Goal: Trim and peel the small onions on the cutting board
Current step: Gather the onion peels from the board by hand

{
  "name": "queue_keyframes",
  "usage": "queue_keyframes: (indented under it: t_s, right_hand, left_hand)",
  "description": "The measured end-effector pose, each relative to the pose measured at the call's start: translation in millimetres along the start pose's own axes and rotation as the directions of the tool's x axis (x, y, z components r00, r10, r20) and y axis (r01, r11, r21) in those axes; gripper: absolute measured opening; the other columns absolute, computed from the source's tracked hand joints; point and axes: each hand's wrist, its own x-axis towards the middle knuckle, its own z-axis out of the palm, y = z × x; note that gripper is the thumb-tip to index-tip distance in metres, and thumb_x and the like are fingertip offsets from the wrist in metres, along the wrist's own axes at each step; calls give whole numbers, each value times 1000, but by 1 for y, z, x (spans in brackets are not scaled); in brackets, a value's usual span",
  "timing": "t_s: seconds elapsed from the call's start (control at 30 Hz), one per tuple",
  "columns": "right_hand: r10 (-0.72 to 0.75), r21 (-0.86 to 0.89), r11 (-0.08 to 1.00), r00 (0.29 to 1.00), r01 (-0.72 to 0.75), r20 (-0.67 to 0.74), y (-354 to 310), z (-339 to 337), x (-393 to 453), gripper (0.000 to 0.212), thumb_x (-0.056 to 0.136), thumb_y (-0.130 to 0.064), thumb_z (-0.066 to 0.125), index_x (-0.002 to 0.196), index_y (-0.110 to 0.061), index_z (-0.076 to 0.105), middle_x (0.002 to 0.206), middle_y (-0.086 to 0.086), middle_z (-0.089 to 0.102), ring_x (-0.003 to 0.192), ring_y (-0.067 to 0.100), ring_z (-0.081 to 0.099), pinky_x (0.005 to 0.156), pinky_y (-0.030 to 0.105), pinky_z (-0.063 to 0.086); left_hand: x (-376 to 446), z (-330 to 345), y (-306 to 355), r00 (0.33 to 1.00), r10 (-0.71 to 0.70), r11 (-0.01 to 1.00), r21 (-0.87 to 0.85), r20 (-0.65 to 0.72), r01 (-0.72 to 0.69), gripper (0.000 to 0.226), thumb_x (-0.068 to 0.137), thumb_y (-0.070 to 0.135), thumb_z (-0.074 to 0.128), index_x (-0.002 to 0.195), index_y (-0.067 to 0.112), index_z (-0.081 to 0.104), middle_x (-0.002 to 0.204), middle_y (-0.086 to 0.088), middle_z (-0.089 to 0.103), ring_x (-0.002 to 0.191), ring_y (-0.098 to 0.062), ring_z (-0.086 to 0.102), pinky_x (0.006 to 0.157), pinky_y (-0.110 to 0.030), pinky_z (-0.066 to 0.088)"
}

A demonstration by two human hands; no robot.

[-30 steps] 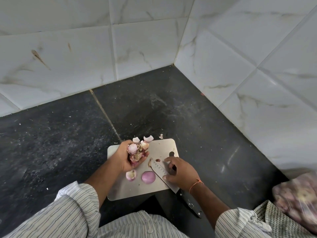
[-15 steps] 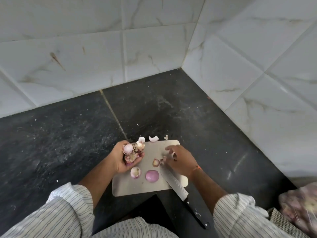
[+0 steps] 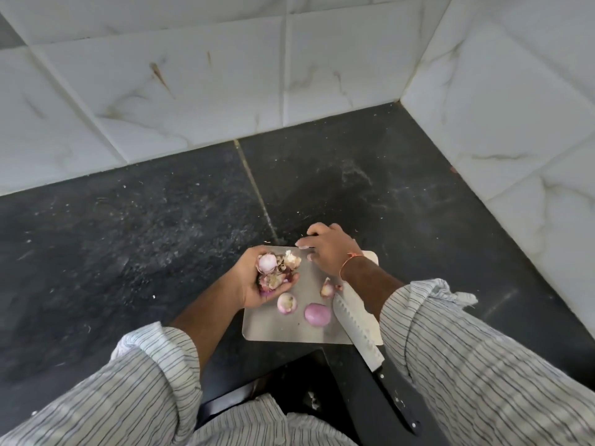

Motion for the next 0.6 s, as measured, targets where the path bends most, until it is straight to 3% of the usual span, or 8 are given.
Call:
queue_keyframes:
  t_s: [0.1, 0.23, 0.33, 0.43, 0.5, 0.6]
  right_hand:
    - [-25, 26, 999, 1000, 25, -18, 4, -1, 4, 25, 98, -24, 64, 117, -34, 78, 117, -3, 60, 106, 26, 60, 90, 44, 55]
    - [76, 121, 990, 995, -69, -60, 13, -4, 4, 19, 95, -21, 68, 104, -29, 82, 108, -6, 68, 96, 21, 69, 86, 36, 56]
    - [221, 447, 885, 962, -129, -160, 13, -12, -9, 11, 92, -23, 77, 100, -28, 83, 99, -13, 75, 88, 8, 70, 89, 35, 61]
    - [257, 708, 706, 942, -32, -214, -6, -36, -39, 12, 90, -20, 82, 100, -27, 84, 95, -15, 79, 88, 4, 74, 86, 28, 62]
    - [167, 695, 715, 946, 78, -277, -21, -52, -62, 13, 90, -18, 82, 101, -26, 84, 99, -13, 79, 94, 5, 74, 87, 22, 59]
    - [34, 539, 823, 931, 180, -363, -36, -61, -88, 15, 89, -16, 79, 100, -27, 83, 104, -12, 76, 98, 5, 70, 88, 19, 53]
  left_hand:
    - [4, 0, -2, 1000, 1, 1000, -25, -15, -2, 39, 93, 24, 62, 121, 1, 74, 110, -20, 77, 83, -34, 78, 57, -38, 66]
    - [8, 1, -5, 999, 1, 1000, 9, -48, 0, 40, 95, 26, 57, 124, 3, 72, 108, -19, 78, 78, -33, 80, 53, -36, 63]
    - [10, 7, -7, 998, -12, 999, 43, -63, 15, 40, 94, 28, 57, 123, 4, 72, 109, -18, 78, 82, -33, 80, 54, -35, 64]
    - [11, 23, -9, 998, -1, 998, 63, -58, 5, 36, 95, 26, 57, 117, 3, 73, 106, -18, 78, 85, -33, 78, 54, -35, 64]
    - [10, 37, -13, 999, 4, 997, 81, -47, 0, 30, 95, 26, 61, 108, 3, 76, 102, -19, 78, 88, -34, 78, 59, -39, 67]
    - [11, 59, -23, 1000, 1, 993, 114, -5, -1, 32, 99, 28, 58, 91, 6, 79, 91, -16, 79, 80, -30, 79, 62, -39, 68]
